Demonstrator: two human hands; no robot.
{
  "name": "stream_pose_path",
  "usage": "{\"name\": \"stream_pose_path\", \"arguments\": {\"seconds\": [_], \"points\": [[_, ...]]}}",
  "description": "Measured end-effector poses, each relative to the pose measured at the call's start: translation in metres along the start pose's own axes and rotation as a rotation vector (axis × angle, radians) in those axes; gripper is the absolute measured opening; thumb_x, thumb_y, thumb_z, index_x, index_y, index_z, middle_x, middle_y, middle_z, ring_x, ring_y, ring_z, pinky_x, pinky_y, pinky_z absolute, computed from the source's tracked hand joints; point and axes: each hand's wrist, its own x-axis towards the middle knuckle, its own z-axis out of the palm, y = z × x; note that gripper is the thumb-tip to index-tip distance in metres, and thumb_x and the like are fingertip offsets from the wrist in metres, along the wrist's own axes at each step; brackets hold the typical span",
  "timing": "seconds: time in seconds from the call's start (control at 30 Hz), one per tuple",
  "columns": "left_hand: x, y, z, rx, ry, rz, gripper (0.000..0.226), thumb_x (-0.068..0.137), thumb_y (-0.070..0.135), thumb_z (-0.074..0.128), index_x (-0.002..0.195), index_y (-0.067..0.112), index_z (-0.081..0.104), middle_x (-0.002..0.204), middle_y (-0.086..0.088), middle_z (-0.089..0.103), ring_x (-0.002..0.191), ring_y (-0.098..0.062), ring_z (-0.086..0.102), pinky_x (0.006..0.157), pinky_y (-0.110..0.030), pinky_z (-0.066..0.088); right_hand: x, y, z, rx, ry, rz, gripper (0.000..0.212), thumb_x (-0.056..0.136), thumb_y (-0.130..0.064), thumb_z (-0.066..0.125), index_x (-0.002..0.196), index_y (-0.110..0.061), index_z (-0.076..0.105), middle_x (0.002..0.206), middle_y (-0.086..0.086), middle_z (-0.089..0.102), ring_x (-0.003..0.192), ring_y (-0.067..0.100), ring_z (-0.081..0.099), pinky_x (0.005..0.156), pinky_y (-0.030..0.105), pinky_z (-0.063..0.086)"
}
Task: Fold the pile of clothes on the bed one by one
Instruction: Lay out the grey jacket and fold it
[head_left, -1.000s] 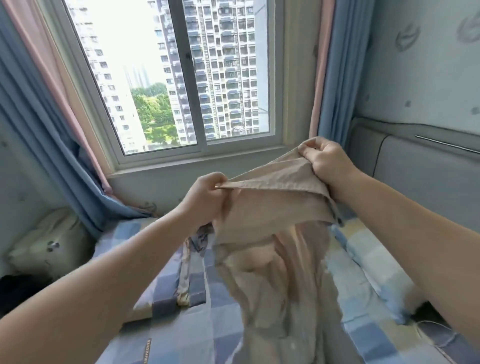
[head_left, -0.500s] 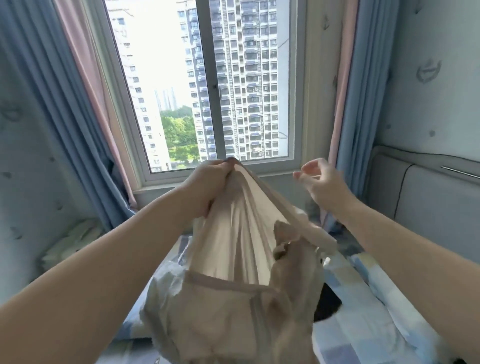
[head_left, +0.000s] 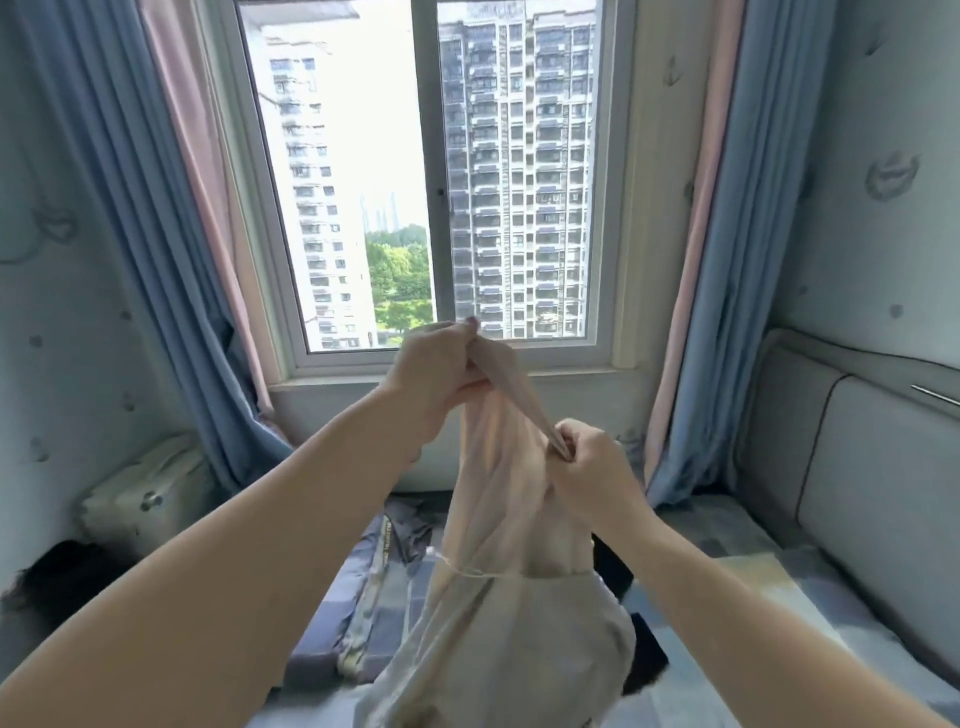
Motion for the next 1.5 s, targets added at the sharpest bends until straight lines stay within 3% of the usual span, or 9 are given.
{"name": "stream_pose_path", "arguments": {"seconds": [0.2,0.3,0.4,0.53,0.7,1.23,1.33,1.43,1.5], "points": [[0.026,-0.029,-0.015,0.008,0.385,-0.03,0.017,0.101,0.023,0.061,0.108,0.008,0.066,0.084,-0.01,0.064,0.076,-0.021,0.067,0.064,-0.034,0.062,-0.014,0.089,-0.048,-0.156,-0.096,0.176,0.019,0.09,-0.01,0.053,0.073,-0.014,0.061,0.056,-0.003,0.064,0.053,0.009,0.059,0.054,0.027,0.048],[0.024,-0.063,-0.019,0.443,0.05,-0.004,0.055,0.097,0.029,0.067,0.148,0.02,0.049,0.126,-0.01,0.061,0.1,-0.011,0.067,0.087,-0.027,0.057,-0.02,0.088,-0.06,0.072,-0.329,0.162,0.011,0.097,-0.014,0.065,0.087,-0.014,0.07,0.068,-0.005,0.07,0.058,0.006,0.061,0.062,0.031,0.05],[0.009,-0.099,-0.002,1.098,-0.374,0.104,0.105,0.076,0.041,0.086,0.157,0.047,0.019,0.169,0.011,0.0,0.153,-0.014,0.006,0.122,-0.039,0.019,-0.021,0.071,-0.065,0.249,-0.399,0.146,0.013,0.098,-0.019,0.066,0.099,-0.011,0.076,0.089,0.008,0.076,0.077,0.017,0.066,0.074,0.04,0.054],[-0.01,-0.155,0.025,0.895,-0.8,0.093,0.041,0.089,0.024,0.076,0.128,0.024,0.064,0.114,0.009,0.064,0.096,0.004,0.058,0.085,-0.019,0.048,-0.023,0.06,-0.075,0.289,-0.401,0.053,0.017,0.1,-0.014,0.061,0.1,-0.005,0.076,0.089,0.001,0.072,0.081,0.009,0.06,0.079,0.028,0.049],[-0.005,-0.184,0.018,0.492,-0.509,0.098,0.029,0.089,0.031,0.062,0.07,0.012,0.054,0.065,0.005,0.041,0.064,-0.015,0.033,0.055,-0.027,0.027,-0.034,0.095,-0.093,0.106,-0.325,0.117,0.002,0.093,-0.013,0.069,0.092,-0.012,0.071,0.069,-0.004,0.063,0.063,0.014,0.048,0.06,0.031,0.038],[0.036,-0.142,-0.015,0.648,0.161,0.246,0.032,0.102,0.022,0.053,0.071,0.02,0.05,0.059,0.007,0.049,0.05,-0.004,0.043,0.052,-0.024,0.036,-0.037,0.121,-0.087,-0.075,-0.146,0.102,0.02,0.096,-0.021,0.065,0.076,-0.023,0.066,0.061,-0.004,0.056,0.06,0.012,0.048,0.061,0.033,0.04],[0.033,-0.147,-0.021,0.674,-0.039,0.148,0.01,0.093,0.026,0.068,0.099,0.028,0.061,0.093,0.0,0.069,0.068,-0.008,0.058,0.063,-0.025,0.049,-0.034,0.098,-0.083,0.193,-0.243,0.129,0.014,0.098,-0.018,0.064,0.091,-0.015,0.076,0.084,0.007,0.072,0.076,0.017,0.063,0.077,0.034,0.052],[0.008,-0.158,-0.007,0.658,-0.462,0.044,0.077,0.079,0.013,0.086,0.143,0.032,0.046,0.126,0.017,0.055,0.098,0.013,0.056,0.073,-0.006,0.047,-0.03,0.076,-0.073,0.337,-0.336,0.157,0.016,0.098,-0.021,0.064,0.102,-0.014,0.078,0.1,0.012,0.076,0.087,0.018,0.068,0.088,0.038,0.053],[-0.006,-0.174,0.007,0.67,-0.652,0.029,0.069,0.079,0.015,0.087,0.138,0.029,0.055,0.126,0.017,0.06,0.105,0.013,0.057,0.086,-0.01,0.048,-0.025,0.067,-0.063,0.424,-0.341,0.15,0.021,0.097,-0.024,0.066,0.102,-0.006,0.076,0.096,0.013,0.074,0.086,0.019,0.064,0.084,0.039,0.051]]}}
